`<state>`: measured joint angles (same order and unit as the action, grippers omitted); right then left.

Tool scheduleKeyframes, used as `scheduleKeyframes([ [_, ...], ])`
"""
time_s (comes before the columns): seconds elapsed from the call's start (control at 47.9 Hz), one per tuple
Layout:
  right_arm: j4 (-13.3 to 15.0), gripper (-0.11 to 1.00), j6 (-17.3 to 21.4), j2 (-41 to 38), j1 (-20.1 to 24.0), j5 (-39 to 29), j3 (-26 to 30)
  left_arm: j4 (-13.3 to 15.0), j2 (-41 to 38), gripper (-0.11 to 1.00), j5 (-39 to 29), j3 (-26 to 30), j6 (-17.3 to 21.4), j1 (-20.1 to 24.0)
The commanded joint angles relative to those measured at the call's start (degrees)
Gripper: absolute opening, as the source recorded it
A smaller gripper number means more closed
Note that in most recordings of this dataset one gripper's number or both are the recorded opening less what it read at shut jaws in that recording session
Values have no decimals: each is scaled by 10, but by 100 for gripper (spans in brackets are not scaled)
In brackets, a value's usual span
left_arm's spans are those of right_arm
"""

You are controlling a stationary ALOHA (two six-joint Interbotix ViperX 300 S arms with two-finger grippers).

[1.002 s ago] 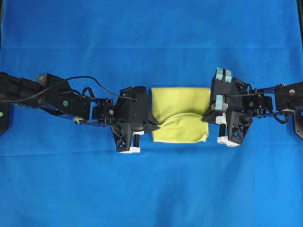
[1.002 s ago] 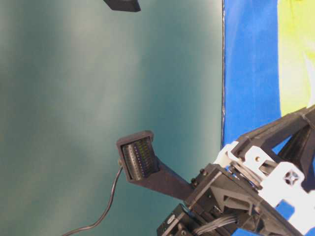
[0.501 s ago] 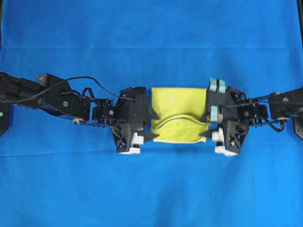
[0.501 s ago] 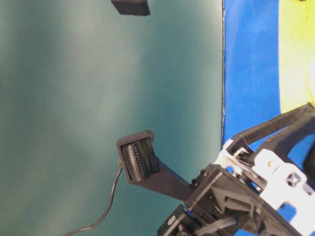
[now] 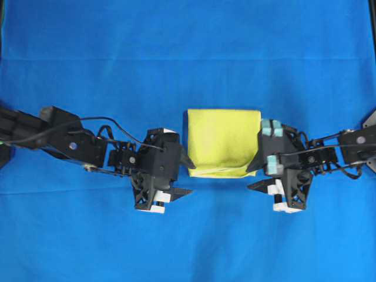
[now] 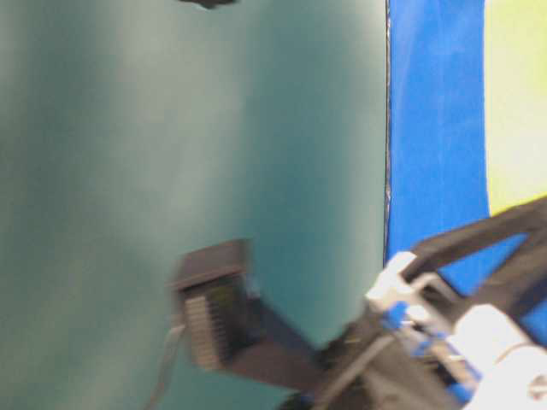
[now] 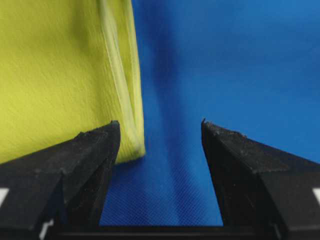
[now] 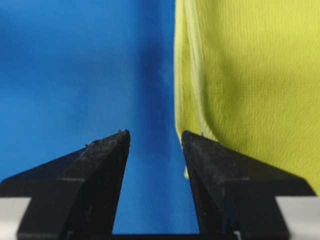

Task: Fold a vertical towel.

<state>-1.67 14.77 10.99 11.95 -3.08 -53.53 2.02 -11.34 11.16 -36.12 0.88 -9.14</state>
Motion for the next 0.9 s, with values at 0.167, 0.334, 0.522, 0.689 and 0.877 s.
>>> scheduleKeyframes([
  [0.167, 11, 52, -4, 122, 0, -12, 14, 0, 129, 61, -54, -10, 15, 5],
  [0.334, 19, 52, -4, 203, -9, -19, 18, 0, 219, 61, -81, -31, 32, 10],
  [0.522, 44, 51, -7, 302, -37, -45, 14, 0, 315, 60, -87, -63, 43, 14],
  [0.689, 81, 51, -7, 378, -54, -88, 12, 0, 415, 60, -89, -110, 43, 23],
  [0.877, 124, 51, -7, 450, -59, -129, -4, 0, 525, 59, -92, -172, 36, 31],
])
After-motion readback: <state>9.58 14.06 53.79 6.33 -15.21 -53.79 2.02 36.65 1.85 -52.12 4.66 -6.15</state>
